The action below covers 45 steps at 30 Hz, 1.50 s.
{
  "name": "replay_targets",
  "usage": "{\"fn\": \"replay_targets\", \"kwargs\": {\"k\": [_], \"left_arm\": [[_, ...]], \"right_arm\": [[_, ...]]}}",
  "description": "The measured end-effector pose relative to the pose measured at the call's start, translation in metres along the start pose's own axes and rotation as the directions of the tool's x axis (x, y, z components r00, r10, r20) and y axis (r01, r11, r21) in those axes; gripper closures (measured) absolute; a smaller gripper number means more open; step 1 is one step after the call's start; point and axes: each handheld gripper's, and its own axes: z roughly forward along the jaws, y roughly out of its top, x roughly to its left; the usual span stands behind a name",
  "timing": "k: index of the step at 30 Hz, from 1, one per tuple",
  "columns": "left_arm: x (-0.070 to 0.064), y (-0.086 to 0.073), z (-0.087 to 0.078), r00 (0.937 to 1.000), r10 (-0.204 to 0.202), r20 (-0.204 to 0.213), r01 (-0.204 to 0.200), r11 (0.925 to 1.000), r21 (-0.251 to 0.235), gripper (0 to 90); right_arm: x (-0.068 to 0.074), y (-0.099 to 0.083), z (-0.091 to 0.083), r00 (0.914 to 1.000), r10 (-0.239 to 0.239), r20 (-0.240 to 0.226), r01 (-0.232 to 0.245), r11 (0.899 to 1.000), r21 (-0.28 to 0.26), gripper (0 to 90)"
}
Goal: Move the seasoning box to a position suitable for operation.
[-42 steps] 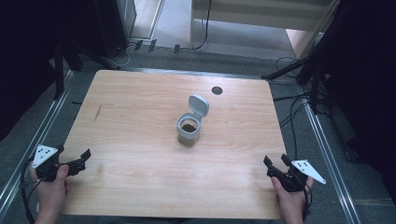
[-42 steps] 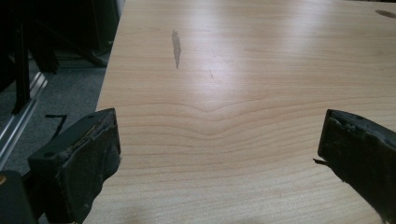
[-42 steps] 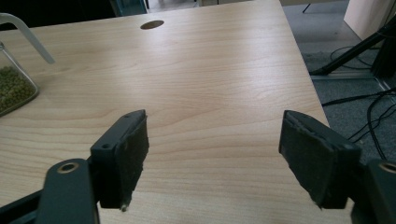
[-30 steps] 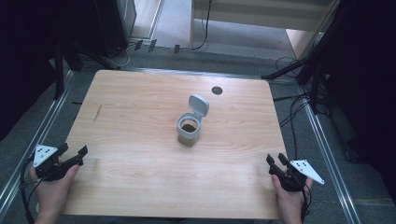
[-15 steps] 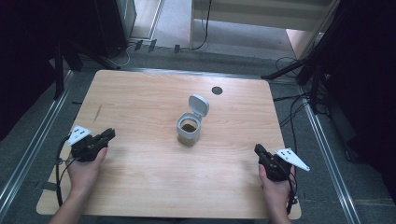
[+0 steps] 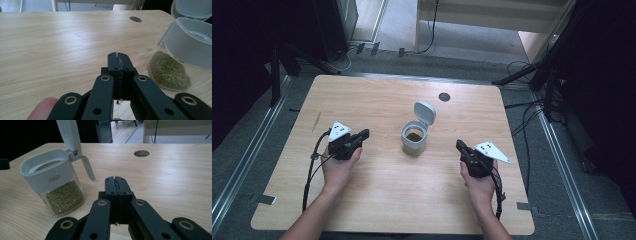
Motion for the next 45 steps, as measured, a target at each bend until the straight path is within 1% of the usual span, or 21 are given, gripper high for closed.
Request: {"fn": "replay_targets", "kwargs": {"k": [2, 4, 7, 8, 10, 13, 16, 18, 23, 26, 29, 32, 33, 35, 37, 38, 39, 41, 42, 44, 45], "left_arm": [[-0.004, 0.001, 0.005, 0.9999, -0.009, 0.005, 0.009, 0.9999, -0.006, 90.0], [-0.007, 0.001, 0.010, 0.9999, -0.005, 0.013, 0.005, 1.0000, 0.004, 90.0], [-0.013, 0.002, 0.019, 0.9998, 0.003, 0.018, -0.004, 1.0000, 0.007, 90.0], [-0.015, 0.003, 0.022, 0.9998, 0.004, 0.021, -0.004, 0.9999, 0.011, 90.0], [-0.019, 0.004, 0.028, 0.9993, -0.005, 0.036, 0.004, 0.9999, 0.014, 90.0], [-0.026, 0.005, 0.036, 0.9989, -0.011, 0.045, 0.010, 0.9998, 0.016, 90.0], [-0.034, 0.005, 0.044, 0.9982, -0.004, 0.059, 0.002, 0.9995, 0.031, 90.0], [-0.039, 0.005, 0.049, 0.9975, 0.001, 0.070, -0.004, 0.9993, 0.037, 90.0], [-0.050, 0.005, 0.058, 0.9967, 0.013, 0.081, -0.017, 0.9989, 0.045, 90.0], [-0.052, 0.005, 0.063, 0.9963, 0.027, 0.081, -0.031, 0.9986, 0.042, 90.0], [-0.051, 0.006, 0.065, 0.9965, 0.015, 0.083, -0.018, 0.9989, 0.044, 90.0], [-0.051, 0.007, 0.066, 0.9955, 0.020, 0.092, -0.025, 0.9987, 0.046, 90.0], [-0.052, 0.007, 0.066, 0.9951, 0.026, 0.095, -0.030, 0.9985, 0.046, 90.0], [-0.053, 0.007, 0.067, 0.9913, 0.038, 0.126, -0.043, 0.9983, 0.038, 90.0], [-0.055, 0.008, 0.067, 0.9887, 0.055, 0.139, -0.060, 0.9976, 0.035, 90.0], [-0.056, 0.007, 0.067, 0.9878, 0.050, 0.147, -0.055, 0.9979, 0.034, 90.0], [-0.056, 0.007, 0.068, 0.9866, 0.049, 0.156, -0.055, 0.9980, 0.033, 90.0], [-0.055, 0.007, 0.067, 0.9844, 0.047, 0.169, -0.054, 0.9979, 0.037, 90.0], [-0.056, 0.007, 0.067, 0.9836, 0.051, 0.173, -0.058, 0.9975, 0.039, 90.0], [-0.057, 0.007, 0.065, 0.9840, 0.066, 0.165, -0.074, 0.9964, 0.041, 90.0], [-0.057, 0.006, 0.064, 0.9838, 0.058, 0.169, -0.066, 0.9969, 0.042, 90.0]], "right_arm": [[0.005, 0.002, 0.005, 1.0000, -0.002, -0.005, 0.002, 1.000, 0.006, 90.0], [0.009, 0.002, 0.010, 1.0000, -0.001, -0.009, 0.001, 1.000, 0.011, 90.0], [0.014, 0.000, 0.017, 0.9998, -0.013, -0.012, 0.014, 1.000, 0.024, 90.0], [0.015, -0.001, 0.019, 0.9999, -0.006, -0.013, 0.006, 1.000, 0.030, 90.0], [0.018, -0.002, 0.023, 0.9999, -0.010, -0.013, 0.010, 0.999, 0.036, 90.0], [0.022, -0.004, 0.029, 0.9998, -0.003, -0.021, 0.004, 0.999, 0.045, 90.0], [0.028, -0.005, 0.035, 0.9994, 0.003, -0.033, -0.001, 0.999, 0.051, 90.0], [0.031, -0.006, 0.040, 0.9991, -0.002, -0.041, 0.004, 0.999, 0.054, 90.0], [0.041, -0.006, 0.051, 0.9988, -0.004, -0.050, 0.007, 0.997, 0.071, 90.0], [0.046, -0.005, 0.056, 0.9988, -0.001, -0.049, 0.005, 0.997, 0.072, 90.0], [0.050, -0.006, 0.060, 0.9994, 0.000, -0.033, 0.003, 0.996, 0.090, 90.0], [0.054, -0.009, 0.064, 0.9997, 0.006, -0.024, -0.003, 0.995, 0.103, 90.0], [0.055, -0.010, 0.065, 0.9998, -0.002, -0.020, 0.004, 0.995, 0.101, 90.0], [0.057, -0.011, 0.066, 1.0000, 0.004, -0.008, -0.003, 0.994, 0.112, 90.0], [0.060, -0.011, 0.067, 1.0000, 0.003, 0.004, -0.003, 0.994, 0.110, 90.0], [0.061, -0.011, 0.068, 0.9999, 0.008, 0.007, -0.008, 0.994, 0.112, 90.0], [0.062, -0.011, 0.068, 0.9998, -0.001, 0.019, -0.002, 0.994, 0.109, 90.0], [0.062, -0.011, 0.069, 0.9995, 0.007, 0.031, -0.011, 0.994, 0.110, 90.0], [0.062, -0.011, 0.069, 0.9995, 0.006, 0.032, -0.009, 0.994, 0.111, 90.0], [0.062, -0.011, 0.070, 0.9997, 0.001, 0.024, -0.004, 0.994, 0.112, 90.0], [0.062, -0.012, 0.070, 0.9998, 0.000, 0.022, -0.002, 0.994, 0.113, 90.0]]}}
